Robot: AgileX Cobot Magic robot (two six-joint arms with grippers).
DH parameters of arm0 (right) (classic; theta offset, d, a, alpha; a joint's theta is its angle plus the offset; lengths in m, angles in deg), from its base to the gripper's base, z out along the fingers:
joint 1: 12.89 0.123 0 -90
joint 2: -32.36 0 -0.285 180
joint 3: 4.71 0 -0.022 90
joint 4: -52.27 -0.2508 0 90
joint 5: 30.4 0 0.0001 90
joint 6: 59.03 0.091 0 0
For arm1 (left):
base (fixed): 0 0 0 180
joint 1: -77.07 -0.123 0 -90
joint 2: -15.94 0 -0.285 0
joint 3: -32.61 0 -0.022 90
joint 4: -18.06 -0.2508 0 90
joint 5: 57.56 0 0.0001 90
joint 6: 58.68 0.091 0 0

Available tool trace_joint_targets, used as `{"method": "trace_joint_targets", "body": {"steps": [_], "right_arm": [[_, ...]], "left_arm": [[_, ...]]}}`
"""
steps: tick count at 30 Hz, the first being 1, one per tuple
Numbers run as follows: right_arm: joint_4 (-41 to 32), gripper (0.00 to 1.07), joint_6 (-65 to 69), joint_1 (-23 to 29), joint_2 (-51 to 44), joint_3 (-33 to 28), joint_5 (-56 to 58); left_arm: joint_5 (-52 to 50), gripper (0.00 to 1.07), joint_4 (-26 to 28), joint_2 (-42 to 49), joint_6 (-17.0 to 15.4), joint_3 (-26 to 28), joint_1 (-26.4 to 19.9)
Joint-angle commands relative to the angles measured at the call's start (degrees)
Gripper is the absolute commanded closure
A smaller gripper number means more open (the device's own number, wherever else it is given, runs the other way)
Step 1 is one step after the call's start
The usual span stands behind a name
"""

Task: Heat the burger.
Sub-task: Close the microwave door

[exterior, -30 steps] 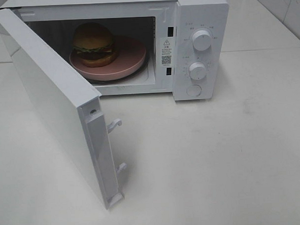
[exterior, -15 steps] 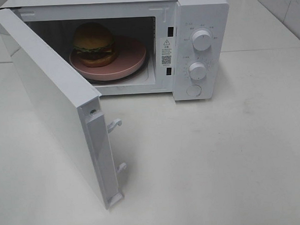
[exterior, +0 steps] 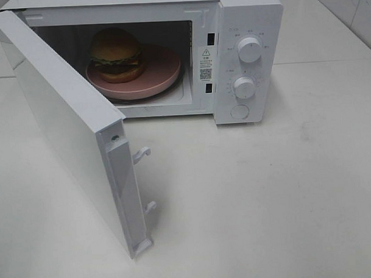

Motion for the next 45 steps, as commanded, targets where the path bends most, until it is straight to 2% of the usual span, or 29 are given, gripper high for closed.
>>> {"method": "trace_joint_targets", "body": {"steps": [1,3,4,5,6,9,11,13,14,15,20,22,23,26,27,28,29,30,31,32,33,34,36,37,39,45], "right_arm": [[-0.11,0.32,-0.63,-0.4,-1.49,-0.06,-0.06],[-0.11,0.32,-0.63,-0.4,-1.49,-0.06,-0.06],[-0.11,0.32,-0.63,-0.4,-1.49,-0.06,-0.06],[-0.11,0.32,-0.63,-0.4,-1.49,-0.06,-0.06],[-0.11,0.32,-0.63,-0.4,-1.49,-0.06,-0.06],[-0.11,0.32,-0.63,-0.4,-1.49,-0.06,-0.06],[-0.11,0.32,-0.63,-0.4,-1.49,-0.06,-0.06],[-0.11,0.32,-0.63,-0.4,-1.49,-0.06,-0.06],[-0.11,0.32,-0.63,-0.4,-1.49,-0.06,-0.06],[-0.11,0.32,-0.63,-0.4,-1.49,-0.06,-0.06],[-0.11,0.32,-0.63,-0.4,-1.49,-0.06,-0.06],[-0.11,0.32,-0.63,-0.4,-1.49,-0.06,-0.06],[-0.11,0.32,-0.63,-0.4,-1.49,-0.06,-0.06],[-0.11,0.32,-0.63,-0.4,-1.49,-0.06,-0.06],[-0.11,0.32,-0.63,-0.4,-1.49,-0.06,-0.06],[-0.11,0.32,-0.63,-0.4,-1.49,-0.06,-0.06],[-0.11,0.32,-0.63,-0.4,-1.49,-0.06,-0.06],[-0.11,0.32,-0.63,-0.4,-1.49,-0.06,-0.06],[-0.11,0.32,-0.63,-0.4,-1.49,-0.06,-0.06],[-0.11,0.32,-0.63,-0.4,-1.49,-0.06,-0.06],[-0.11,0.32,-0.63,-0.4,-1.49,-0.06,-0.06],[-0.11,0.32,-0.63,-0.4,-1.49,-0.06,-0.06],[-0.11,0.32,-0.63,-0.4,-1.49,-0.06,-0.06],[-0.11,0.32,-0.63,-0.4,-1.49,-0.06,-0.06],[-0.11,0.32,-0.63,-0.4,-1.49,-0.06,-0.06],[-0.11,0.32,-0.63,-0.4,-1.49,-0.06,-0.06]], "left_arm": [[-3.5,0.55,0.34,-2.86,0.17,0.11,-0.06],[-7.56,0.82,0.34,-7.68,0.17,-0.34,-0.06],[-7.56,0.82,0.34,-7.68,0.17,-0.34,-0.06],[-9.51,0.91,0.4,-9.28,0.17,-0.74,-0.06],[-13.18,1.07,0.69,-11.92,0.34,-1.72,-0.06],[-15.36,1.07,0.86,-13.06,0.69,-2.18,-0.06],[-24.81,1.07,2.29,-18.22,2.92,-4.76,-0.06],[-26.99,1.07,2.58,-19.19,3.21,-5.61,-0.06],[-32.43,1.07,2.98,-21.49,3.21,-7.45,-0.06],[-32.43,1.07,2.98,-21.49,3.21,-7.45,-0.06],[-48.13,1.07,3.32,-27.33,3.04,-12.43,-0.06],[-50.94,1.07,3.32,-28.48,3.04,-13.29,-0.06],[-56.95,1.07,3.15,-30.54,2.92,-15.07,0.0],[-62.28,1.07,2.86,-32.95,2.29,-16.62,0.0],[-64.92,1.07,2.35,-34.26,1.26,-17.3,0.0],[-69.27,1.07,0.4,-37.01,-1.83,-18.22,0.0],[-69.27,1.07,0.4,-37.01,-1.83,-18.22,0.0],[-71.22,1.07,-1.32,-38.39,-3.67,-18.45,0.11],[-75.0,1.07,-5.73,-41.14,-7.28,-18.56,0.29],[-75.0,1.07,-5.73,-41.14,-7.28,-18.56,0.29],[-77.06,1.07,-9.0,-42.74,-9.4,-18.56,0.29],[-77.06,1.07,-9.0,-42.74,-9.4,-18.56,0.29],[-84.91,1.07,-20.57,-49.1,-14.04,-18.56,0.29],[-84.91,1.07,-20.57,-49.1,-14.04,-18.56,0.29],[-90.41,1.07,-25.38,-53.69,-15.76,-18.56,0.29],[-98.38,1.07,-29.22,-60.56,-18.39,-18.39,0.29]]}}
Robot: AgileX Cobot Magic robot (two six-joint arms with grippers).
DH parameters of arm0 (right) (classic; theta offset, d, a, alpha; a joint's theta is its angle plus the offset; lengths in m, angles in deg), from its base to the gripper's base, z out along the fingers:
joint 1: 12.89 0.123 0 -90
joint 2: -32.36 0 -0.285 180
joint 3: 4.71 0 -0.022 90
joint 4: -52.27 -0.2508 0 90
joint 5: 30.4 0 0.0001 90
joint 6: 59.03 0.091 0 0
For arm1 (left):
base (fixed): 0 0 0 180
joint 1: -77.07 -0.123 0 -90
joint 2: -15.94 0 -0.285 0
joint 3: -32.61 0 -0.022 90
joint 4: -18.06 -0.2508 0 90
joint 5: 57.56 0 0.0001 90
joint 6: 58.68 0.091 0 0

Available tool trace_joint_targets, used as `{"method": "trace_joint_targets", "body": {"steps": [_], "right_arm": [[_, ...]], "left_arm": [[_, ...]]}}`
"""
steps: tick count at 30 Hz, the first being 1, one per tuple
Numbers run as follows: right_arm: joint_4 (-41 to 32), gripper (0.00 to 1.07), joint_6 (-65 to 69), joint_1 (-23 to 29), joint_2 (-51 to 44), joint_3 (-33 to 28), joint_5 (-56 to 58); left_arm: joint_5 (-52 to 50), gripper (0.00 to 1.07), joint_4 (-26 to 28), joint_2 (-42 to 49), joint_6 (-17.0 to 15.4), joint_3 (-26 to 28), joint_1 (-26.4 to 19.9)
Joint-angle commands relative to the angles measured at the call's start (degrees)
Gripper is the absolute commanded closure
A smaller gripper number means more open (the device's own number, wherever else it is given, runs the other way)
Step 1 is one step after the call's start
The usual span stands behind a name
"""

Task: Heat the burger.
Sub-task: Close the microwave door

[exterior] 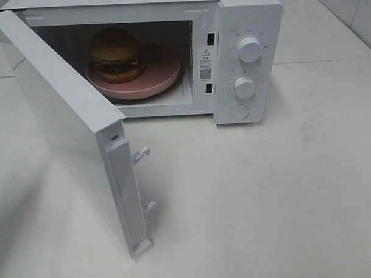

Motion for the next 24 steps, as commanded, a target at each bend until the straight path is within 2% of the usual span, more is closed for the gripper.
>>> {"method": "trace_joint_targets", "body": {"steps": [1,3,5,6,7,9,10,11,13,14,15,18,24], "right_arm": [[-0.11,0.32,-0.63,-0.4,-1.49,-0.06,-0.06],[-0.11,0.32,-0.63,-0.4,-1.49,-0.06,-0.06],[-0.11,0.32,-0.63,-0.4,-1.49,-0.06,-0.06],[-0.11,0.32,-0.63,-0.4,-1.49,-0.06,-0.06],[-0.11,0.32,-0.63,-0.4,-1.49,-0.06,-0.06],[-0.11,0.32,-0.63,-0.4,-1.49,-0.06,-0.06],[-0.11,0.32,-0.63,-0.4,-1.49,-0.06,-0.06],[-0.11,0.32,-0.63,-0.4,-1.49,-0.06,-0.06],[-0.11,0.32,-0.63,-0.4,-1.49,-0.06,-0.06],[-0.11,0.32,-0.63,-0.4,-1.49,-0.06,-0.06],[-0.11,0.32,-0.63,-0.4,-1.49,-0.06,-0.06],[-0.11,0.32,-0.63,-0.4,-1.49,-0.06,-0.06],[-0.11,0.32,-0.63,-0.4,-1.49,-0.06,-0.06]], "left_arm": [[-5.44,1.07,-3.09,-4.01,-2.58,0.29,0.23],[-6.02,1.07,-3.67,-5.9,-3.09,0.8,1.38],[-5.84,1.07,-2.12,-7.62,-2.35,1.89,4.98],[-5.84,1.07,-2.12,-7.62,-2.35,1.89,4.98],[-5.61,1.07,1.15,-8.59,-0.74,2.41,8.14],[-5.61,1.07,3.15,-9.0,0.11,2.46,9.22],[-5.61,1.07,8.37,-9.22,0.29,2.46,11.75],[-5.61,1.07,8.37,-9.22,0.29,2.46,11.75],[-5.61,1.07,15.13,-9.68,1.49,2.64,15.24],[-5.61,1.07,15.13,-9.68,1.49,2.64,15.24],[-5.61,1.07,17.48,-10.08,2.98,2.81,17.3],[-5.44,1.07,19.37,-11.17,4.81,3.55,20.11],[-5.5,1.07,22.06,-13.98,6.19,5.33,24.58]]}}
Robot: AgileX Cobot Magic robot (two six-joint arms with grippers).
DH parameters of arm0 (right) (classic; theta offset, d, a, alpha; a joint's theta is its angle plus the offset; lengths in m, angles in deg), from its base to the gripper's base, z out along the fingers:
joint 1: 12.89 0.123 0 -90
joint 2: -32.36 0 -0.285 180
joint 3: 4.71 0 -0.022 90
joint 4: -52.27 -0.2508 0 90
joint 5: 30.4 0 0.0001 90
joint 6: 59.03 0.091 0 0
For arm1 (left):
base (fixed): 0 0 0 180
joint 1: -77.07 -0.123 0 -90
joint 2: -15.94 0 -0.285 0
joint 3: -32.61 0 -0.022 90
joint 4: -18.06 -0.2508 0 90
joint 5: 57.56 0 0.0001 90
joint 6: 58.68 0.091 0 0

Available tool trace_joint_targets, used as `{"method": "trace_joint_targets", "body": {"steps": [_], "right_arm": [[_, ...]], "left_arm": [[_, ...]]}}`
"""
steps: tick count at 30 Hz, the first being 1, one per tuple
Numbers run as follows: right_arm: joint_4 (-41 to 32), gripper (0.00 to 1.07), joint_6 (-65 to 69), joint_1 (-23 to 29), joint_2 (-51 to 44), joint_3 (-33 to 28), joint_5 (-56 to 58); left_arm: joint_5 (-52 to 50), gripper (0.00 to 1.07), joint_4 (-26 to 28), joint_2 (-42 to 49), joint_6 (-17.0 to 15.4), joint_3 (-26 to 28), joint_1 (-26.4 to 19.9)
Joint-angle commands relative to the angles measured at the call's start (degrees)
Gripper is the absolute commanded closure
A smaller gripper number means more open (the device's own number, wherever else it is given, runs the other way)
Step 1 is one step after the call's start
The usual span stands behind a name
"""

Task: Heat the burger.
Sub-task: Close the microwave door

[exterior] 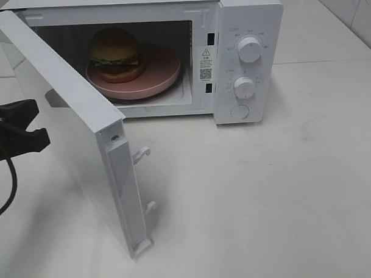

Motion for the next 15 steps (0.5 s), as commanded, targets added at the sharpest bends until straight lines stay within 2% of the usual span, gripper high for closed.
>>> {"method": "trace_joint_targets", "body": {"steps": [1,8,9,11,13,15], "right_arm": [[-0.11,0.32,-0.63,-0.4,-1.49,-0.06,-0.06],[-0.11,0.32,-0.63,-0.4,-1.49,-0.06,-0.06],[-0.11,0.32,-0.63,-0.4,-1.49,-0.06,-0.06],[-0.11,0.32,-0.63,-0.4,-1.49,-0.06,-0.06],[-0.11,0.32,-0.63,-0.4,-1.49,-0.06,-0.06],[-0.11,0.32,-0.63,-0.4,-1.49,-0.06,-0.06]], "left_arm": [[-0.57,1.07,3.21,-2.18,1.38,2.18,3.9],[0.63,1.07,8.54,-4.53,3.38,5.73,8.94],[1.78,1.07,11.06,-5.5,5.27,7.22,10.43],[2.29,1.07,12.66,-5.84,6.07,8.02,11.23],[2.46,1.07,18.45,-6.99,9.68,10.66,14.38],[2.75,1.07,20.17,-7.33,10.6,11.46,15.13]]}}
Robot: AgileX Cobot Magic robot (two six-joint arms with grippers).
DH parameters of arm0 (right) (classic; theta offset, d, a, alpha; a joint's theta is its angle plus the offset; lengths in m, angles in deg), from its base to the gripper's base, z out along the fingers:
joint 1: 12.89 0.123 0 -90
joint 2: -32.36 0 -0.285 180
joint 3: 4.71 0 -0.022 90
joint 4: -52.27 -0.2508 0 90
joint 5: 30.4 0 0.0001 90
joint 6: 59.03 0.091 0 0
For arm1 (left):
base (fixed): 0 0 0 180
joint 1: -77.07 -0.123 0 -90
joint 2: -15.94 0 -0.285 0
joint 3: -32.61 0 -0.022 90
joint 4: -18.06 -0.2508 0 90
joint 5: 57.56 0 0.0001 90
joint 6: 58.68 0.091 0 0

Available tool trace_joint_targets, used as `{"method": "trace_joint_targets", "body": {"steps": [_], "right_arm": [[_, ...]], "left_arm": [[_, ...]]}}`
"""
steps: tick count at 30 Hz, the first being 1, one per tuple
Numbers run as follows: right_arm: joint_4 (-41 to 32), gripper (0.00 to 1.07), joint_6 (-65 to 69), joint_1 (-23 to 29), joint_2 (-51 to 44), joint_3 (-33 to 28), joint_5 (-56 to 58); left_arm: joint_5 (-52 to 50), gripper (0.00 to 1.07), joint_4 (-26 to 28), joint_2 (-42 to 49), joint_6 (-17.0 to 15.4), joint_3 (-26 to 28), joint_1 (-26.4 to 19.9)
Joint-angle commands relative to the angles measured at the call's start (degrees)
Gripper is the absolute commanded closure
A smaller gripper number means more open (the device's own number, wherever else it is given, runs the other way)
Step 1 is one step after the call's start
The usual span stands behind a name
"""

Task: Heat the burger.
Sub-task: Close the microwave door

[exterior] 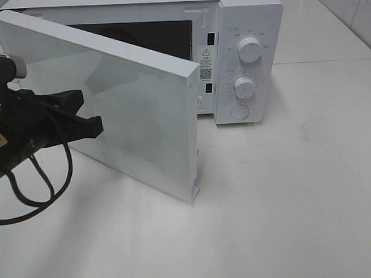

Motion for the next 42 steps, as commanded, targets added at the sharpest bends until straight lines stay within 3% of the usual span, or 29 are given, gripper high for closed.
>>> {"method": "trace_joint_targets", "body": {"steps": [1,2,6,20,38,42], "right_arm": [[-0.11,0.32,-0.63,-0.4,-1.49,-0.06,-0.06],[-0.11,0.32,-0.63,-0.4,-1.49,-0.06,-0.06],[-0.11,0.32,-0.63,-0.4,-1.49,-0.06,-0.06],[-0.11,0.32,-0.63,-0.4,-1.49,-0.06,-0.06],[-0.11,0.32,-0.57,-0.4,-1.49,-0.06,-0.06],[-0.11,0.32,-0.57,-0.4,-1.49,-0.06,-0.06]], "left_arm": [[0.63,1.07,4.7,-0.57,2.69,2.06,2.06],[1.83,1.07,7.45,-1.2,4.76,3.67,3.21],[5.61,1.07,11.8,-3.38,7.91,8.82,4.64],[11.46,1.07,12.66,-10.43,7.91,21.54,4.7],[16.16,1.07,21.6,-18.85,18.39,36.61,4.7],[16.79,1.07,21.94,-19.88,18.51,38.73,4.7]]}}
